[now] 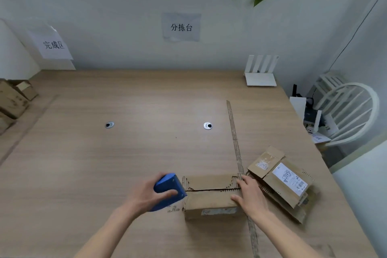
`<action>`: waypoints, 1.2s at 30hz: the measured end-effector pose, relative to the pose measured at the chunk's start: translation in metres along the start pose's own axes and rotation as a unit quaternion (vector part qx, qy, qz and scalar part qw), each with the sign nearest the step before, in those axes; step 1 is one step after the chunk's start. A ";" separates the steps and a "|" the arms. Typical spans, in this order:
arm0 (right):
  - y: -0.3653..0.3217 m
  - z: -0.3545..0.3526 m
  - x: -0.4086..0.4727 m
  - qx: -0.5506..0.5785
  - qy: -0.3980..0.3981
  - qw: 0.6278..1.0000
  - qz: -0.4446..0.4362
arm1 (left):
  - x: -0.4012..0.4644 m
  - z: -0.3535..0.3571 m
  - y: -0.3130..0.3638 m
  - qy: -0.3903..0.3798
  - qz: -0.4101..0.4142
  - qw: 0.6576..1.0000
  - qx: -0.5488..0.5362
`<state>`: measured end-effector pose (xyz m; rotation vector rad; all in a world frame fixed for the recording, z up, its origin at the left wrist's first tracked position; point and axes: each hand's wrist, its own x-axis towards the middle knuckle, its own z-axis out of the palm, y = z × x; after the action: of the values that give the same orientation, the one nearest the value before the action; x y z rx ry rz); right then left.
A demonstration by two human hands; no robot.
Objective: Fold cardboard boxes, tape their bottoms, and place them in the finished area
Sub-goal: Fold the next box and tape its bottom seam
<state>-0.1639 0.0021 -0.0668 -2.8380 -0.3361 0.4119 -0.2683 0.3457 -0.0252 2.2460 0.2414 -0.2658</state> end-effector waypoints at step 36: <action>0.035 -0.003 0.023 0.428 -0.112 0.893 0.083 | 0.077 0.081 0.139 -0.112 -0.012 0.942 0.315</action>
<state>-0.1348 -0.0249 -0.0795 -1.9532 0.0580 0.7128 -0.1668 0.2016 0.0053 2.8104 0.0602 -0.6875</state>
